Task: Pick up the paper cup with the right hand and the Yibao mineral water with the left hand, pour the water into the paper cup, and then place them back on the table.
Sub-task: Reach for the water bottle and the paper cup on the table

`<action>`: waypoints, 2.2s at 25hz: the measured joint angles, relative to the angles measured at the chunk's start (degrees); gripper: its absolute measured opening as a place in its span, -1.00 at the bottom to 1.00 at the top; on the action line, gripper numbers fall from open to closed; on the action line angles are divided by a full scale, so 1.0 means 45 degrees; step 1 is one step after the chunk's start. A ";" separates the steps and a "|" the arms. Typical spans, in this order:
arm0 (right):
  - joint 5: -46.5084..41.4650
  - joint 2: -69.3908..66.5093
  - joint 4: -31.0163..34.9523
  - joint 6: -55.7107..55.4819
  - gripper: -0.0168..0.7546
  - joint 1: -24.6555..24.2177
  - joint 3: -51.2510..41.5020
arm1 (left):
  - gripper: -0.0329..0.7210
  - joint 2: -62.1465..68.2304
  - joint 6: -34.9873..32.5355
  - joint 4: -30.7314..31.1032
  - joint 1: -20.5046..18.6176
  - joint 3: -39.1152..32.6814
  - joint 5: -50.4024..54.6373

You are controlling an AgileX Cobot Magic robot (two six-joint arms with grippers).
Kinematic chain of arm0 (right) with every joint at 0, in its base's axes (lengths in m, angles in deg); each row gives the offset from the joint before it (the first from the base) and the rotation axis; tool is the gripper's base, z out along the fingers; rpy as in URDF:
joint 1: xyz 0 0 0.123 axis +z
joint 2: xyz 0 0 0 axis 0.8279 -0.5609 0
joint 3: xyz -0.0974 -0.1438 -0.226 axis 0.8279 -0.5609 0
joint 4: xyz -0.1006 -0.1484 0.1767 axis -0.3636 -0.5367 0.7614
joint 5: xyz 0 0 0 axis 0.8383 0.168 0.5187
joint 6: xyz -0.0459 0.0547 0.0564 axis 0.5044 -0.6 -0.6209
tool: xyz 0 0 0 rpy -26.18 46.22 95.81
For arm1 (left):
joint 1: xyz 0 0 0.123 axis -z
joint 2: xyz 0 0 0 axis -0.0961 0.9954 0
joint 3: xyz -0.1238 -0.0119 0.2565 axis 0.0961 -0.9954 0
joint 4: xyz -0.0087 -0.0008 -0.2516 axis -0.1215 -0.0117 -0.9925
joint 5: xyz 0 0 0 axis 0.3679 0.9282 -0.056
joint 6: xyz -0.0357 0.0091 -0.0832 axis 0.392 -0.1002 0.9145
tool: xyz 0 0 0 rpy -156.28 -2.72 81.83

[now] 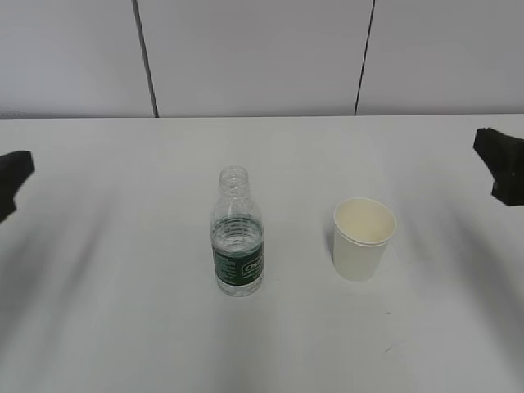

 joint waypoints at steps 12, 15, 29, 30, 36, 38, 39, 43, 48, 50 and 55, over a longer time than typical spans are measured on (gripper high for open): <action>0.3691 -0.2345 -0.1739 -0.0080 0.56 0.0000 -0.2837 | 0.59 0.4198 0.2392 0.2355 0.1290 -0.2472 -0.6381; 0.4940 -0.3771 -0.2214 -0.0080 0.56 0.0000 -0.3066 | 0.59 0.5522 0.2876 0.3753 0.1290 -0.2524 -0.7466; 0.7746 -1.0792 -0.3842 0.0192 0.56 0.0000 -0.2207 | 0.56 1.0559 0.4283 0.6980 0.1290 -0.2235 -0.9457; 0.7915 -1.0987 -0.4037 0.0222 0.56 0.0000 -0.2062 | 0.56 1.0559 0.4283 0.6980 0.1290 -0.2167 -0.9479; 0.8066 -1.1482 -0.5142 0.0222 0.74 0.0000 -0.1072 | 0.57 1.0569 0.4283 0.7339 0.1290 -0.1481 -0.9521; 0.7992 -1.1482 -0.5179 0.0222 0.78 0.0000 -0.0966 | 0.63 1.0569 0.4324 0.7421 0.1290 -0.1198 -0.9521; 0.7970 -1.1482 -0.5199 0.0222 0.78 0.0000 -0.0890 | 0.65 1.0569 0.4374 0.7482 0.1290 -0.1015 -0.9521; 0.7942 -1.1488 -0.5255 0.0195 0.79 0.0000 -0.0555 | 0.67 1.0648 0.4695 0.8192 0.1290 -0.0321 -0.9521; 0.7921 -1.1509 -0.5340 -0.0248 0.79 0.0000 0.0007 | 0.70 1.0672 0.5563 0.9420 0.1290 0.0726 -0.9053; 0.7921 -1.1537 -0.5388 -0.0307 0.79 0.0000 0.0230 | 0.70 1.0672 0.5693 0.9788 0.1290 0.1066 -0.8848; 0.7892 -1.1584 -0.5663 -0.0381 0.79 0.0000 0.0703 | 0.70 1.0843 0.6031 1.0263 0.1290 0.1640 -0.8360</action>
